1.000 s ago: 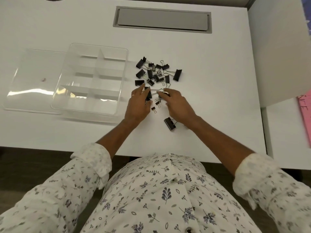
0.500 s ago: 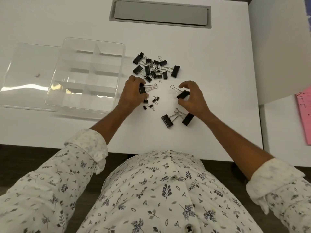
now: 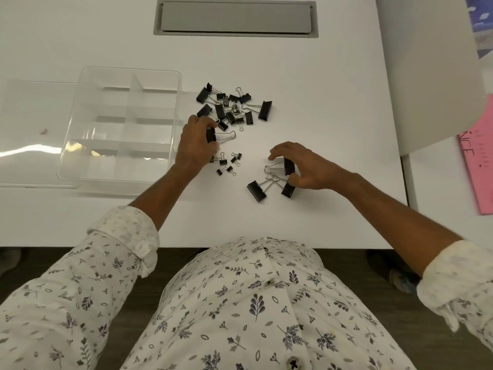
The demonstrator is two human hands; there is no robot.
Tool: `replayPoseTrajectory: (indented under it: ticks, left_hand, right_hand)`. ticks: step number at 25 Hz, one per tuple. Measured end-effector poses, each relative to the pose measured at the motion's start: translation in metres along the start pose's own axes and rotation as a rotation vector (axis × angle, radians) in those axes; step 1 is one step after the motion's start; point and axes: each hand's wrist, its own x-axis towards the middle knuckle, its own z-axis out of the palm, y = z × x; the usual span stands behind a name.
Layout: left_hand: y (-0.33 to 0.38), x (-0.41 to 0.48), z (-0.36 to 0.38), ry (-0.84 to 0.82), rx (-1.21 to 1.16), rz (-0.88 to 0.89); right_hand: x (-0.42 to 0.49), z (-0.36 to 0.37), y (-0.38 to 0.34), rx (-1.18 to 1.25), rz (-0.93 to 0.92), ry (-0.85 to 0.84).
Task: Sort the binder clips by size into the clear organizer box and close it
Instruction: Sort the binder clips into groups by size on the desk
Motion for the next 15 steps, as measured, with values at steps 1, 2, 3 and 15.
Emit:
replayPoseTrajectory:
  ticks: [1,2,3,15]
  left_hand:
    - [0.001,-0.002,-0.001,0.032,-0.028,0.01]
    - [0.003,-0.003,-0.002,0.063,-0.052,0.023]
    - [0.006,-0.005,-0.003,0.091,-0.076,0.038]
    - [0.044,-0.066,0.06,-0.122,-0.355,0.087]
  right_hand:
    - [0.002,0.0,0.0,-0.02,-0.003,-0.016]
    - [0.004,0.0,-0.001,-0.047,-0.01,-0.025]
    - [0.007,-0.001,0.0,-0.074,-0.023,-0.029]
    - [-0.021,0.031,0.01,-0.014,0.105,0.238]
